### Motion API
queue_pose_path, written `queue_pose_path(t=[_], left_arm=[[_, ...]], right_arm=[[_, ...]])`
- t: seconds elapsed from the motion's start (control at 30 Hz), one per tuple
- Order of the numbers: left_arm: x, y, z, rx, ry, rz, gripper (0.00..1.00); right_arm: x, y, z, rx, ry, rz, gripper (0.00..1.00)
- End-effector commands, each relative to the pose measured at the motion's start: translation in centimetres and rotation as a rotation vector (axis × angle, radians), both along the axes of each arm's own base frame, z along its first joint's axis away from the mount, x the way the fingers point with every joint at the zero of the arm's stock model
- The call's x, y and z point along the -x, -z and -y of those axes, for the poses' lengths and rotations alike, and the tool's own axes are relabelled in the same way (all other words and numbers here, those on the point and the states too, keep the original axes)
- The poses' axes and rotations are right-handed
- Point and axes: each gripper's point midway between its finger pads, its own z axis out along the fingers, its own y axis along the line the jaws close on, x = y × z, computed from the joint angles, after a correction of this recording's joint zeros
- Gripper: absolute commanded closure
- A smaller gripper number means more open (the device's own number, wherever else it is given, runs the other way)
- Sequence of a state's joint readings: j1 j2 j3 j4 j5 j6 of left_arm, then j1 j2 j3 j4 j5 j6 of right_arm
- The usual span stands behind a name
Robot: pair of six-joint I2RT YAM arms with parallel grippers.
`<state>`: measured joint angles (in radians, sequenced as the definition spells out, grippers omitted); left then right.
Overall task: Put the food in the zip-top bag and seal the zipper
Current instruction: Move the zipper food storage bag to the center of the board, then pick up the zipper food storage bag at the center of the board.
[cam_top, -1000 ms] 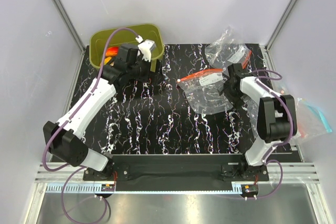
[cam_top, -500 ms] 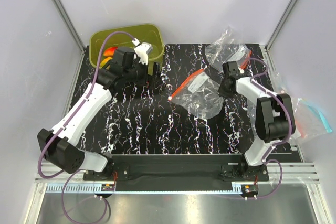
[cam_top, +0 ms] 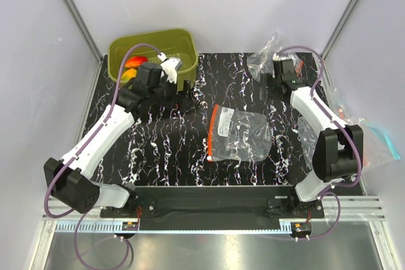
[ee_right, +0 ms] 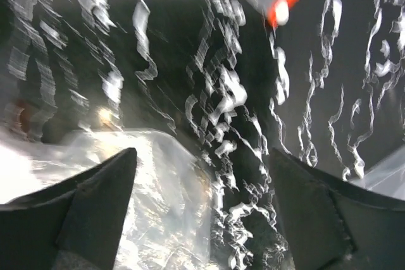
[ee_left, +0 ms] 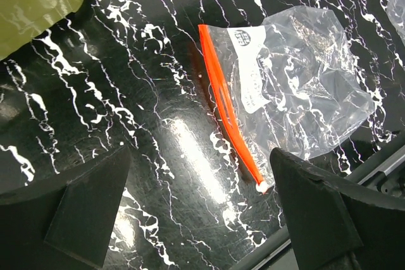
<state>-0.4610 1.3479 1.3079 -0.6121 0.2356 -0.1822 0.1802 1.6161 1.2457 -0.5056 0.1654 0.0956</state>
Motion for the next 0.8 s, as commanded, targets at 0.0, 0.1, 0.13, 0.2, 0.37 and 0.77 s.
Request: queue_pose_path(t=[0.0,0.1,0.13,0.2,0.37,0.77], left_arm=[[-0.2,-2.3,-0.8,0.014,-0.034,0.085,0.01],[-0.3,-2.8,-2.9,-0.014,-0.156,0.101,0.01],[-0.1,-3.4,-3.5,-0.009,-0.181,0.12,0.01],[0.3,-3.1,-4.4,-0.009,-0.209,0.113,0.01],[1.5,-3.9,-6.2,-0.031,-0.236,0.125,0.01],[3.6,-6.3,-10.9,-0.118,-0.353,0.278,0.01]], right_arm=[[-1.8,-5.4,-4.6,-0.099,-0.058,0.093,0.16],[-0.5,-6.1,-9.8,-0.094,-0.108,0.061,0.27],[0.0,-5.9,-11.1,-0.083,-0.116,0.046,0.29],[1.2,-5.5,-13.5,-0.078,-0.106,0.003,0.32],[3.4,-3.6,-16.7,-0.074,-0.079,-0.103,0.34],[7.2,1.7,-21.2,0.184,0.034,-0.226,0.2]])
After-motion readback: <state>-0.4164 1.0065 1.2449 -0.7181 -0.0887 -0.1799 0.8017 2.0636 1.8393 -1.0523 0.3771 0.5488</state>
